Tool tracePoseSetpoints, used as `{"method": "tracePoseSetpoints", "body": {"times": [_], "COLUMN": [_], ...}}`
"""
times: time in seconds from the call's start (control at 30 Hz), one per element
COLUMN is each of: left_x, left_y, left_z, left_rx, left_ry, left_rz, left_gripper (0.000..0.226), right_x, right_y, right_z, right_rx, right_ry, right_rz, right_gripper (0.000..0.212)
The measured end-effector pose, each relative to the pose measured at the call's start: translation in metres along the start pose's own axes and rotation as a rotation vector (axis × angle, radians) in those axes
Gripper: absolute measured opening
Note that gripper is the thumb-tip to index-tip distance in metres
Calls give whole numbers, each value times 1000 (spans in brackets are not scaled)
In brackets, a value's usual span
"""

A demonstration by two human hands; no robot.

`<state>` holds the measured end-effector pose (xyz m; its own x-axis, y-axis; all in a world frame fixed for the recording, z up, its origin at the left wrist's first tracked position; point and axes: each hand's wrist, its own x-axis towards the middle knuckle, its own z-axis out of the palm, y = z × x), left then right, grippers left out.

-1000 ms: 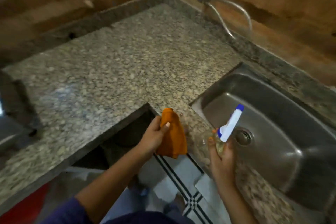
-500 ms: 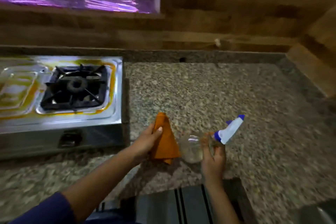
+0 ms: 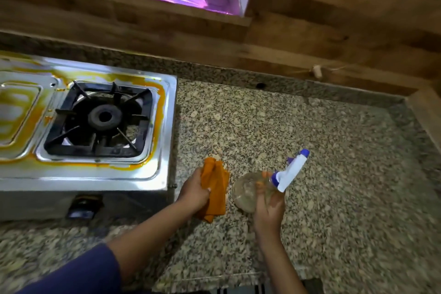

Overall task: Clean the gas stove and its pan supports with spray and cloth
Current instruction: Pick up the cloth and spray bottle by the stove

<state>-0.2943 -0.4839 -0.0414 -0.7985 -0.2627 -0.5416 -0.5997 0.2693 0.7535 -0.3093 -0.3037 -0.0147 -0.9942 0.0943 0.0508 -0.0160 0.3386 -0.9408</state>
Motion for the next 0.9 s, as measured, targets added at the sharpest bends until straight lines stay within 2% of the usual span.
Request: {"method": "tracePoseSetpoints", "body": {"times": [0.07, 0.13, 0.2, 0.27, 0.37, 0.5, 0.6, 0.7, 0.77, 0.9], "left_x": [-6, -14, -24, -31, -37, -39, -39, -43, -46, -50], "left_y": [0, -2, -7, -16, -29, -37, -34, -33, -35, -47], "left_z": [-1, 0, 1, 3, 9, 17, 17, 9, 2, -3], "left_rx": [173, 275, 453, 675, 824, 843, 678, 534, 572, 817], "left_ry": [67, 102, 159, 226, 236, 169, 208, 247, 238, 159], "left_rz": [43, 113, 234, 405, 663, 680, 675, 649, 685, 737], "left_gripper": [70, 87, 95, 89, 63, 47, 27, 23, 22, 21], "right_x": [3, 4, 3, 2, 5, 5, 5, 0, -10, -48], "right_y": [6, 12, 12, 11, 12, 13, 12, 11, 11, 13], "right_z": [-1, 1, 3, 1, -1, -3, -6, -13, -16, -10], "right_rx": [-43, -106, -138, -159, -187, -221, -232, -277, -271, -204], "right_ry": [4, 16, 38, 40, 39, 43, -10, -48, -22, 75], "right_rz": [-34, -79, -121, -175, -232, -242, -225, -209, -164, -88], "right_gripper": [33, 41, 49, 48, 41, 50, 44, 64, 72, 70]}}
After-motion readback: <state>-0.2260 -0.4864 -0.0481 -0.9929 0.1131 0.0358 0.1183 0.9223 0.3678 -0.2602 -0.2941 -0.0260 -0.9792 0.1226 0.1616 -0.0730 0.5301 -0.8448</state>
